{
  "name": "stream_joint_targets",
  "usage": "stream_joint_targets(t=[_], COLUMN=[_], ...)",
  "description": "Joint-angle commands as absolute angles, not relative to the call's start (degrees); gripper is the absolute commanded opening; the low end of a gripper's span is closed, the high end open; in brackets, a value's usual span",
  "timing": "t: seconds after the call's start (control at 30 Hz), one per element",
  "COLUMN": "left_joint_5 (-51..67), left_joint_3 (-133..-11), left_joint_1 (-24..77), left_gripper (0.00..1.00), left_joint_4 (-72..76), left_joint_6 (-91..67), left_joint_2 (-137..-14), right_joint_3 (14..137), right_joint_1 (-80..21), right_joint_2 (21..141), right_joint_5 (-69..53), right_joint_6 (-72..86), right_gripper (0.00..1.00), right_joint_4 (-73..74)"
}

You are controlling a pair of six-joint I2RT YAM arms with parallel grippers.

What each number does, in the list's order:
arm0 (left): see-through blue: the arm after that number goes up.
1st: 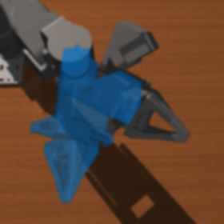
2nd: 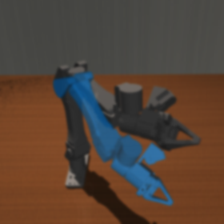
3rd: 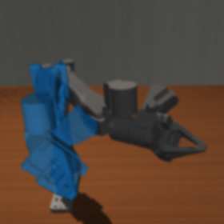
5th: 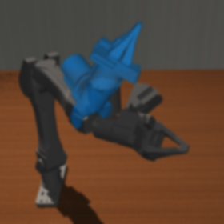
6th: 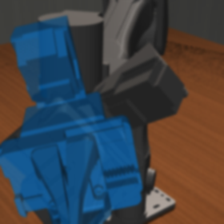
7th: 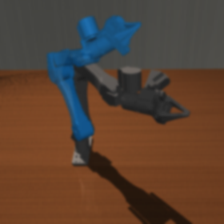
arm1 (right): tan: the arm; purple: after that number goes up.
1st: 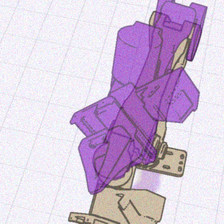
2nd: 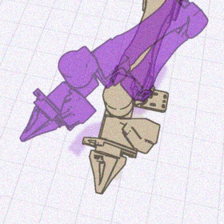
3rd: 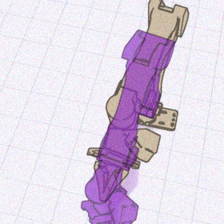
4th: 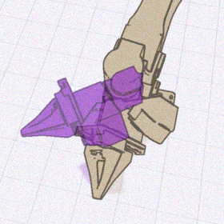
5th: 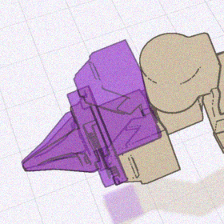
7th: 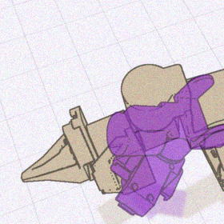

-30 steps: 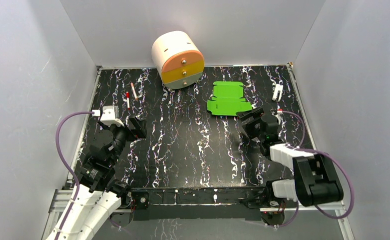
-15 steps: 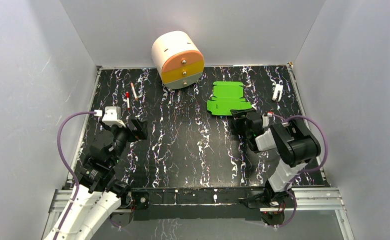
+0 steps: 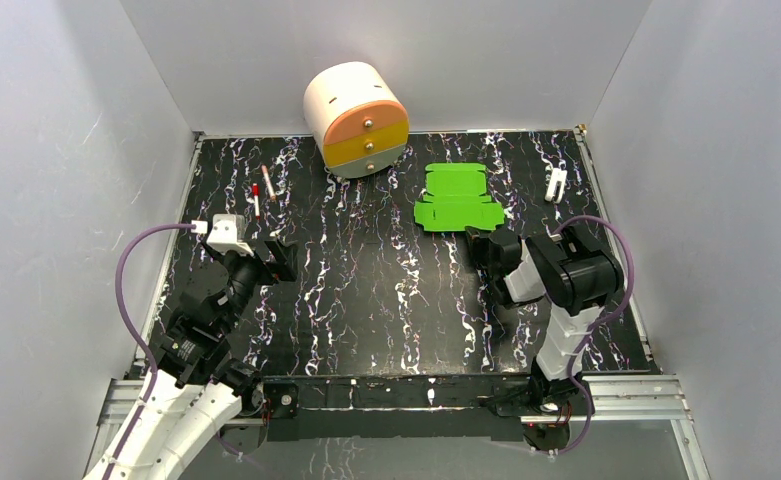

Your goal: Fold the paper box

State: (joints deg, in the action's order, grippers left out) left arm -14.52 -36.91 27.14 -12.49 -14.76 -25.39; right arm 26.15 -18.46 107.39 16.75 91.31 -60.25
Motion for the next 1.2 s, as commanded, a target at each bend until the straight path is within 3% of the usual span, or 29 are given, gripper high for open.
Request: stream_joint_targets(t=[0.0, 0.03, 0.23, 0.5, 0.67, 0.9, 1.03, 1.17], left_joint_5=[-15.0, -14.9, -14.1, -11.7, -9.7, -1.6, 4.2, 7.3], left_joint_3=[-37.4, -37.4, -37.3, -37.4, -38.4, -40.0, -41.6, -42.5], left_joint_1=[27.4, 27.4, 27.4, 27.4, 27.4, 27.4, 27.4, 27.4], left_gripper=[0.95, 0.95, 0.95, 0.95, 0.95, 0.95, 0.95, 0.95], left_joint_4=[-12.6, -12.6, -12.7, -12.8, -13.9, -14.6, -15.5, -16.5], left_joint_6=[-13.6, -13.6, -13.4, -13.0, -13.2, -14.0, -14.7, -16.0], left_joint_2=[-24.8, -24.8, -25.0, -27.0, -30.4, -37.2, -42.2, -45.9], right_joint_3=[23.6, 22.9, 18.9, 25.6, 29.6, 40.1, 51.3, 63.3], right_joint_1=[-18.5, -18.5, -16.4, -13.5, -13.5, -15.9, -20.4, -23.3], right_joint_2=[106.1, 105.3, 97.6, 86.4, 84.0, 89.6, 96.1, 105.3], right_joint_5=[16.3, 15.2, 3.2, -23.6, -37.0, -53.3, -53.2, -48.8], right_joint_6=[90.0, 89.2, 83.0, 64.7, 53.8, 37.4, 24.9, 15.1], right_gripper=[0.05, 0.00, 0.00, 0.00, 0.00, 0.00, 0.01, 0.08], right_joint_4=[-66.8, -66.8, -64.4, -36.9, -27.4, -12.8, 1.8, 14.7])
